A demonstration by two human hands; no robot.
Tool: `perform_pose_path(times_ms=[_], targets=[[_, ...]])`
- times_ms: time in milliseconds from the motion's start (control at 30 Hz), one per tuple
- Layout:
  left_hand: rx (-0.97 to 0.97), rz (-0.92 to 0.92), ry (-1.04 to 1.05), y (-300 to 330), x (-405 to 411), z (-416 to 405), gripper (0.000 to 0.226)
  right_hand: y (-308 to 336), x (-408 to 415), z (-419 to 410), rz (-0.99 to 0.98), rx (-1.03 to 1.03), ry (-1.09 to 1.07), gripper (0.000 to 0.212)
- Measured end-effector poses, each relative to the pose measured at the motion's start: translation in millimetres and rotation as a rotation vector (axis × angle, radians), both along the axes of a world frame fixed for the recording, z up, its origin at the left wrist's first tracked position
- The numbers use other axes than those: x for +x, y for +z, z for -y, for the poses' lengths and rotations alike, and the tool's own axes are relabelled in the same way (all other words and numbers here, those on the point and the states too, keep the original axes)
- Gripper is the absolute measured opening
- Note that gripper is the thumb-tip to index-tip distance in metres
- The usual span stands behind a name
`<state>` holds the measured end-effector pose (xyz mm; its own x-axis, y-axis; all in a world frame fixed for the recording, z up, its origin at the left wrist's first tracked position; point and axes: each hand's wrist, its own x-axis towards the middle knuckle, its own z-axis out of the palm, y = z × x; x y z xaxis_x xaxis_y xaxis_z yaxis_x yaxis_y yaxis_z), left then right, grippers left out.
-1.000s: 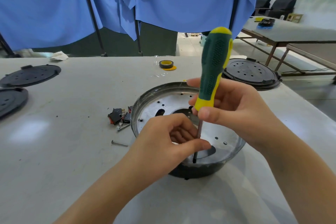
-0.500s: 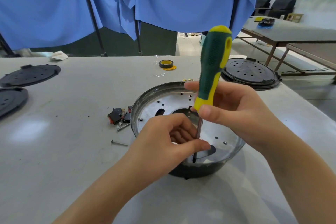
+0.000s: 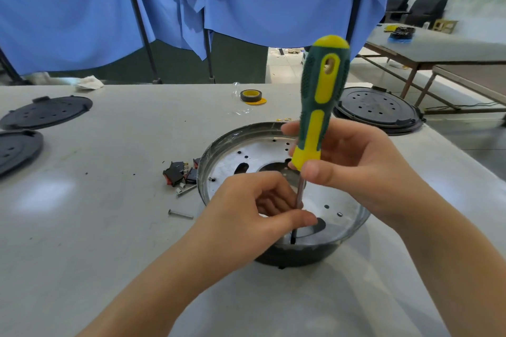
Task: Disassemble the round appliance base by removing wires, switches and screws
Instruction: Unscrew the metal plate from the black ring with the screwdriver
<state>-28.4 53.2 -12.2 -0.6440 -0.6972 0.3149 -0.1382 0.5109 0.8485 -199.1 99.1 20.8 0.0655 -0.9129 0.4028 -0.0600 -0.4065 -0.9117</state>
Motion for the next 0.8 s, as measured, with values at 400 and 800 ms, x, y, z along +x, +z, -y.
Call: perform_pose_path(times_ms=[400, 800], targets=[[0.047, 0.010, -0.072, 3.5, 3.4, 0.8, 0.013, 2.2, -5.8, -0.7, -0.067, 0.073, 0.109, 0.035], [-0.006, 0.048, -0.042, 1.8, 1.5, 1.2, 0.000, 0.9, -2.6, -0.8, 0.027, 0.031, 0.030, 0.038]])
